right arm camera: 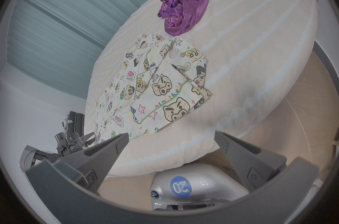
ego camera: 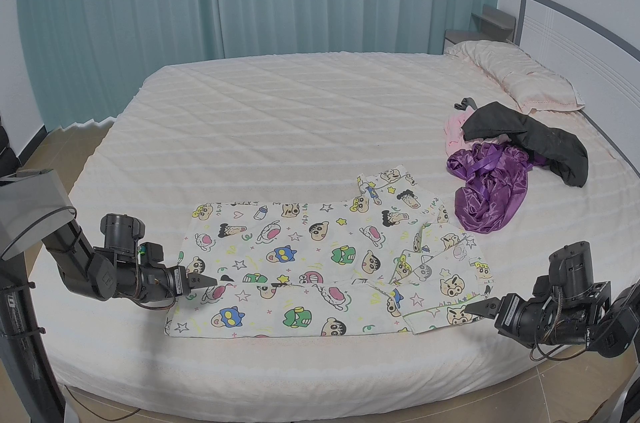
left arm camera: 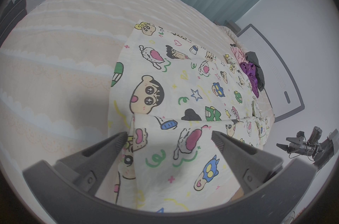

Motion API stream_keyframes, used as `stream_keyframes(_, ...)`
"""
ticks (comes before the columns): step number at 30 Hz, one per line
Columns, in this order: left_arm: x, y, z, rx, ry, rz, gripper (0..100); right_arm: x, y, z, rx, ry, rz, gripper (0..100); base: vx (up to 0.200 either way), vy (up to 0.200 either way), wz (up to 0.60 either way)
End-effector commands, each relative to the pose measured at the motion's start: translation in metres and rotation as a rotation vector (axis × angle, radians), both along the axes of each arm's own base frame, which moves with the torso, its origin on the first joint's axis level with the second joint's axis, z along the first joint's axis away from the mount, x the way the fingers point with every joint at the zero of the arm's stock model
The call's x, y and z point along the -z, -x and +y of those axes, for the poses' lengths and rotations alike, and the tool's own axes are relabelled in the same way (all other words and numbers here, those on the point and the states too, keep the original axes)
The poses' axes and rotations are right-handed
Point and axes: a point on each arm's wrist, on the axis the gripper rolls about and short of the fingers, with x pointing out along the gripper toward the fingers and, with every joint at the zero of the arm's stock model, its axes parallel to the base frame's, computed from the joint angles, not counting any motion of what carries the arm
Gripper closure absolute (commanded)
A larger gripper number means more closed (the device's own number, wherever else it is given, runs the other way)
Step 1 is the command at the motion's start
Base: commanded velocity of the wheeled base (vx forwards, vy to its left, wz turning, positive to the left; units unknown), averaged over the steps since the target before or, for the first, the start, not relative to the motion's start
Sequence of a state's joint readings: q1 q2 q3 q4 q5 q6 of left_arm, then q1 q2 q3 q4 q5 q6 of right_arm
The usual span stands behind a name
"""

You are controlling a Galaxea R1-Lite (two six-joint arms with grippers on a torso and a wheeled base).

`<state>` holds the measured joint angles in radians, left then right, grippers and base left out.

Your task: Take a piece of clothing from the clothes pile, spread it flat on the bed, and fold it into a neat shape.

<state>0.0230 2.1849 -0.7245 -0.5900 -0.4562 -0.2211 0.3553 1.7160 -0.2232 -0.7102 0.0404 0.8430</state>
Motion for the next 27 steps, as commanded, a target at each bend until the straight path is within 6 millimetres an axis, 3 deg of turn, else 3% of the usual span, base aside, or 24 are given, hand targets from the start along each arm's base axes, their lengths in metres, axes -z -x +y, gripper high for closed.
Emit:
stream_keyframes(1,0.007,-0.003,0.001,-0.005,0.002,0.016,100,-0.004,-0.003,0.000,0.006,-0.007,-0.032,0,0.000,0.000,0.00)
stream_keyframes(8,0.005,0.003,0.002,-0.009,0.004,0.023,100,-0.008,-0.027,-0.009,-0.003,0.051,-0.107,0,0.000,0.000,0.00)
stream_keyframes(16,-0.007,0.008,0.002,-0.012,0.006,0.003,100,0.017,-0.077,-0.031,-0.091,0.167,-0.109,0,0.000,0.000,0.00)
stream_keyframes(27,-0.008,0.012,0.002,-0.015,0.001,0.010,100,0.052,-0.117,-0.024,-0.346,0.199,-0.186,0,0.000,0.000,0.00)
